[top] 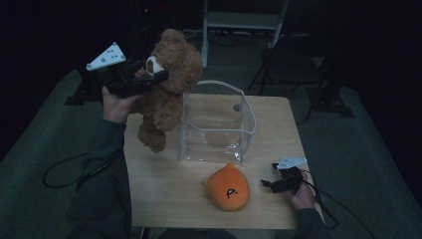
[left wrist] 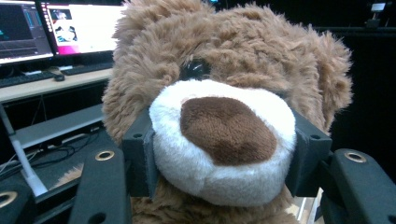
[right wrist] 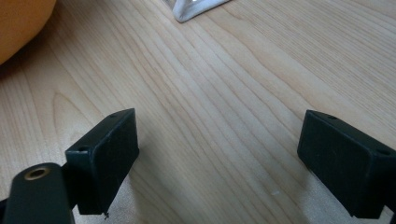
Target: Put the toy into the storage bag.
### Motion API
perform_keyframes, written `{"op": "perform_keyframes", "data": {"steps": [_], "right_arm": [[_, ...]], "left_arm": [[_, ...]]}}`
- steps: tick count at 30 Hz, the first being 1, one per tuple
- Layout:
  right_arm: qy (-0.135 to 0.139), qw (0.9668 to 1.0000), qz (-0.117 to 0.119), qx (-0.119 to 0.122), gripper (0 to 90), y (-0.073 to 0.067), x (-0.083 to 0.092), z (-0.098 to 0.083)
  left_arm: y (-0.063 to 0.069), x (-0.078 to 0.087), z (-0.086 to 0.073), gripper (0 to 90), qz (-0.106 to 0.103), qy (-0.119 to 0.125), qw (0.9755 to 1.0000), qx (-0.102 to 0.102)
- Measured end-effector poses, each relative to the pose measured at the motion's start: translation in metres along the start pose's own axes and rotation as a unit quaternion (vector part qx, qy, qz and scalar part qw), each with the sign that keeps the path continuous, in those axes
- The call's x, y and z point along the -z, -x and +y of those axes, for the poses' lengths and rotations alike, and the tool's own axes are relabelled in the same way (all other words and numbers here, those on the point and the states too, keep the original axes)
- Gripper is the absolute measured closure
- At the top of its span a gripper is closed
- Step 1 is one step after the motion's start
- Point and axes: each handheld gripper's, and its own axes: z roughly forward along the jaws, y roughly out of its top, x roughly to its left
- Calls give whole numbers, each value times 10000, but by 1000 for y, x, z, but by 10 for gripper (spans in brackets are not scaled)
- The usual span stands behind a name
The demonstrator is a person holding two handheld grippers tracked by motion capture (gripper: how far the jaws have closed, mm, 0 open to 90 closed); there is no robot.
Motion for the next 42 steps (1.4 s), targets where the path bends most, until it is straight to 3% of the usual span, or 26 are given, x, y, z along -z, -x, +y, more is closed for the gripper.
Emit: {"op": "perform_keyframes", "data": {"steps": [29, 42], "right_arm": [[-1, 10000, 0, -1, 117, 0, 0, 0], [1, 10000, -1, 1, 117, 0, 0, 0]], "left_arm": [[-3, -21, 15, 406, 13, 62, 10000, -7], [-3, -39, 19, 406, -26, -10, 10000, -28]]}}
